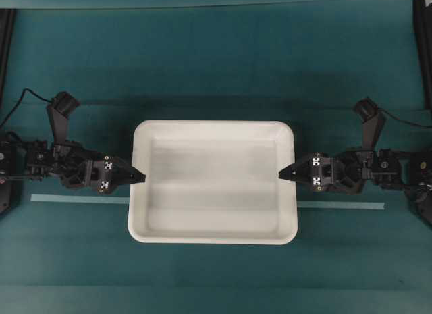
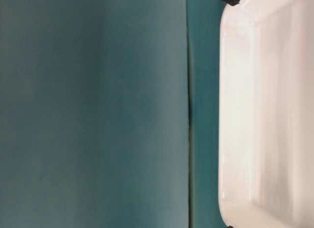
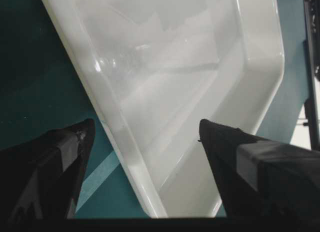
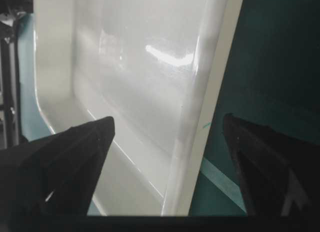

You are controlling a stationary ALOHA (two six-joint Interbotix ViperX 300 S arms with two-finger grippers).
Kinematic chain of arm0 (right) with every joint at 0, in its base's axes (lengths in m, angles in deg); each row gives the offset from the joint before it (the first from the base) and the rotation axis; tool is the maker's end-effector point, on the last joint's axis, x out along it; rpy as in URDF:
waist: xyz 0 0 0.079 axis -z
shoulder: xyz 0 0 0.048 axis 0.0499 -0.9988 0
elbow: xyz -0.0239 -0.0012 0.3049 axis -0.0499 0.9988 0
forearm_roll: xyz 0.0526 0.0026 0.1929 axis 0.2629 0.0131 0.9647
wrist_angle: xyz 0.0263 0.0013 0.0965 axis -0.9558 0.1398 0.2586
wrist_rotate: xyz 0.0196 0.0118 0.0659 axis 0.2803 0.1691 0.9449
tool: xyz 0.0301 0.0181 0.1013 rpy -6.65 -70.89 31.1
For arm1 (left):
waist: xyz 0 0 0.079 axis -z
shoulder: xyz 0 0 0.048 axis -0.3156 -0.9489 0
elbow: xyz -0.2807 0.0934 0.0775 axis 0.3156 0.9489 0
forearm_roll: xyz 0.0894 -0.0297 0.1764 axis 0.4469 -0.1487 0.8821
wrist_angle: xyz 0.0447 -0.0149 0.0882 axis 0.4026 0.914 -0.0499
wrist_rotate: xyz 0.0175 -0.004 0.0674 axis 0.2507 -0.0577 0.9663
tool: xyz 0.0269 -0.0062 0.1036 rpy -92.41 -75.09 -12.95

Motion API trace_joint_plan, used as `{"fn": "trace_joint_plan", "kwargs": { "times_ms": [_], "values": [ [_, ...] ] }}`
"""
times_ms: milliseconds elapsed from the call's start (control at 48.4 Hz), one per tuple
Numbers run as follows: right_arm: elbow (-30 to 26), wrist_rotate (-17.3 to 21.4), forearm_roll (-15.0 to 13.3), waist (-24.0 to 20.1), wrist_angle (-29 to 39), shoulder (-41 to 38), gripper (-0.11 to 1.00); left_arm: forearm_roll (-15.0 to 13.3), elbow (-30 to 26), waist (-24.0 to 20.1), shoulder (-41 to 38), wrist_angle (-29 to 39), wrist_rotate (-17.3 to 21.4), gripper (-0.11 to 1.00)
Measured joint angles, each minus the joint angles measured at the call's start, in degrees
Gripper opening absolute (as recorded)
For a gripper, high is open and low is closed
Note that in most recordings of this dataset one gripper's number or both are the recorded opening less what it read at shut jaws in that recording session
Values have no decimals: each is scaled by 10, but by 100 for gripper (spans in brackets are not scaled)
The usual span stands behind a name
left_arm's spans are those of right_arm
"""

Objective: Lift the white case with both hands.
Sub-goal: 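Lower both open grippers over the tray's side rims, then close both grippers on the tray's left and right rims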

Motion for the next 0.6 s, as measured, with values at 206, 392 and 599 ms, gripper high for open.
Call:
{"fn": "trace_joint_plan", "kwargs": {
  "times_ms": [206, 392, 599],
  "values": [
    [-6, 1, 11, 1, 36, 0, 63, 0, -4, -1, 0, 26, 0, 68],
    [-15, 1, 23, 0, 69, -1, 15, 0, -13, -2, -3, 54, 0, 20],
    [-23, 2, 26, -1, 90, 0, 11, 0, -16, -4, -4, 66, 0, 10]
  ]
}}
